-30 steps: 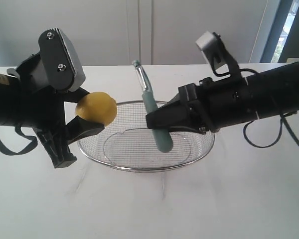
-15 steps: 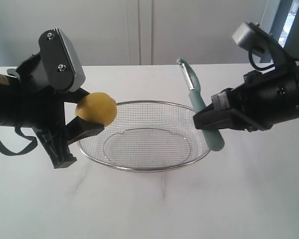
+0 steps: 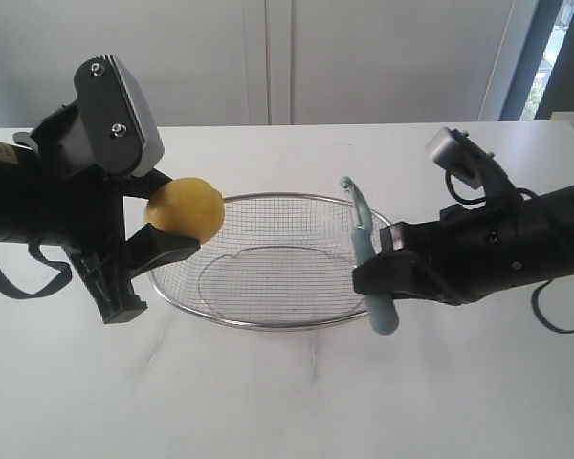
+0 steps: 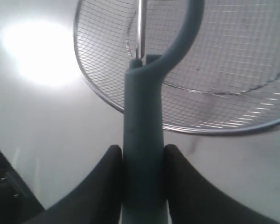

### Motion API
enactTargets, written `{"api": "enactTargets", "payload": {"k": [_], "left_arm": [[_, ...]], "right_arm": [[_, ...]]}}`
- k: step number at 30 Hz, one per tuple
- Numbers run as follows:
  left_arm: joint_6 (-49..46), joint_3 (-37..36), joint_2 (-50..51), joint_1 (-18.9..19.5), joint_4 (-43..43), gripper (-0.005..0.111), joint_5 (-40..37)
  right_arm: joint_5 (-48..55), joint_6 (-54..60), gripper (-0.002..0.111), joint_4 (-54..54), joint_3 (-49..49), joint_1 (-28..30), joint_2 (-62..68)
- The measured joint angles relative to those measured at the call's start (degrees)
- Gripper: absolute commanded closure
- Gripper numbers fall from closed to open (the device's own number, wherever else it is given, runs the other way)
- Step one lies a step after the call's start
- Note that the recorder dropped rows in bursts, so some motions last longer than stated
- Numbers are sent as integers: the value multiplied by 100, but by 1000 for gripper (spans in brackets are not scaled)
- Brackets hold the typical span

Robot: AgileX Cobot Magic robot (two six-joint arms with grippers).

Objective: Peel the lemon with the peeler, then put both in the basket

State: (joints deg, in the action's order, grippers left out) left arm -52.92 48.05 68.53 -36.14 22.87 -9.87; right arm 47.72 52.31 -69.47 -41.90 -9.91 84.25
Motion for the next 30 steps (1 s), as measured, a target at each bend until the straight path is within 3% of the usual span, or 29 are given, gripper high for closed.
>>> {"api": "enactTargets", "payload": {"k": [6, 14, 21, 30], "left_arm": [[0, 0, 0, 0, 0, 107, 0], [0, 0, 0, 0, 0, 107, -11], [0, 0, 0, 0, -12, 107, -20], [0, 0, 0, 0, -12, 107, -20]], "right_arm": [[214, 672, 108, -886, 11, -366, 602], [422, 1430, 108, -2004, 19, -1261, 1158], [455, 1576, 108, -2409, -343, -1965, 1254], [199, 1576, 108, -2544, -385, -2009, 1254]]}}
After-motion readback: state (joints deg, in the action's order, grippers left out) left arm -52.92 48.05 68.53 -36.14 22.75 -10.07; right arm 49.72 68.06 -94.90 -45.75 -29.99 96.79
